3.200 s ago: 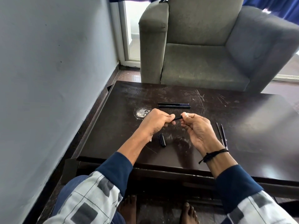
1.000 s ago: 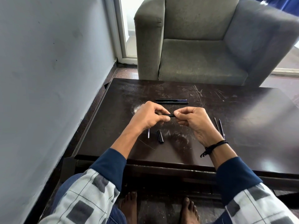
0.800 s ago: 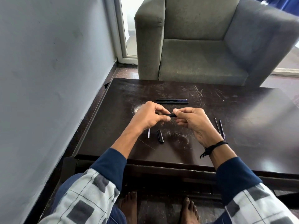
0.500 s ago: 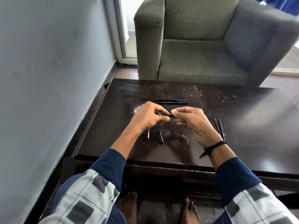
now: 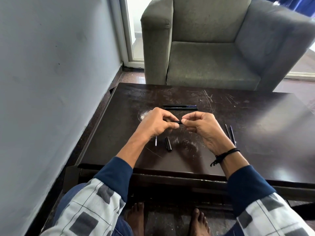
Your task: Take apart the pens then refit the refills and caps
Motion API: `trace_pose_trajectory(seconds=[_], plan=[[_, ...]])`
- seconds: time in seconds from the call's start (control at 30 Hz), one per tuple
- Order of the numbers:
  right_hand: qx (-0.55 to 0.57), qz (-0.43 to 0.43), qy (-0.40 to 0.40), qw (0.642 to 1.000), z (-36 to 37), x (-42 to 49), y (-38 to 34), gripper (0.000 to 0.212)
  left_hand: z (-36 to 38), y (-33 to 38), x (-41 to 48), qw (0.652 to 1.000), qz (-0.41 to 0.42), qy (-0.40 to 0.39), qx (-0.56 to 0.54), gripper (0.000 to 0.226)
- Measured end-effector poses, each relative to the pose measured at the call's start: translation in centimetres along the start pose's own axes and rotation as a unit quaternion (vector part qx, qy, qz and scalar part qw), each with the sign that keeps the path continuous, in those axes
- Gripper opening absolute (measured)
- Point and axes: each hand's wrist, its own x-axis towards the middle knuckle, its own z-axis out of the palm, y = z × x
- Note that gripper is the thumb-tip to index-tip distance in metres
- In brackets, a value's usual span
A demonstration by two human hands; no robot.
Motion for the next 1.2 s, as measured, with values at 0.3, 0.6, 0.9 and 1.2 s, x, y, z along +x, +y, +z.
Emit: trace_pose_trajectory(seconds=[0.3, 0.6, 0.9, 1.2], plan=[[-0.005, 0.010, 0.001, 1.000, 0.12, -0.07, 0.07, 0.003, 0.01, 0.03, 0.00, 1.000, 0.001, 0.001, 0.008, 0.012], [-0.008, 0.018, 0.006, 1.000, 0.23, -0.10, 0.07, 0.007, 0.02, -0.01, 0.01, 1.000, -0.003, 0.001, 0.009, 0.013], [-0.022, 0.013, 0.011, 1.000, 0.38, -0.13, 0.13, 0.007, -0.01, 0.08, -0.05, 1.000, 0.001, 0.000, 0.022, 0.013], [-0.019, 0.028, 0.022, 0.999, 0.49, -0.18, -0.04, 0.016, -0.03, 0.19, -0.19, 1.000, -0.007, 0.004, 0.010, 0.013]])
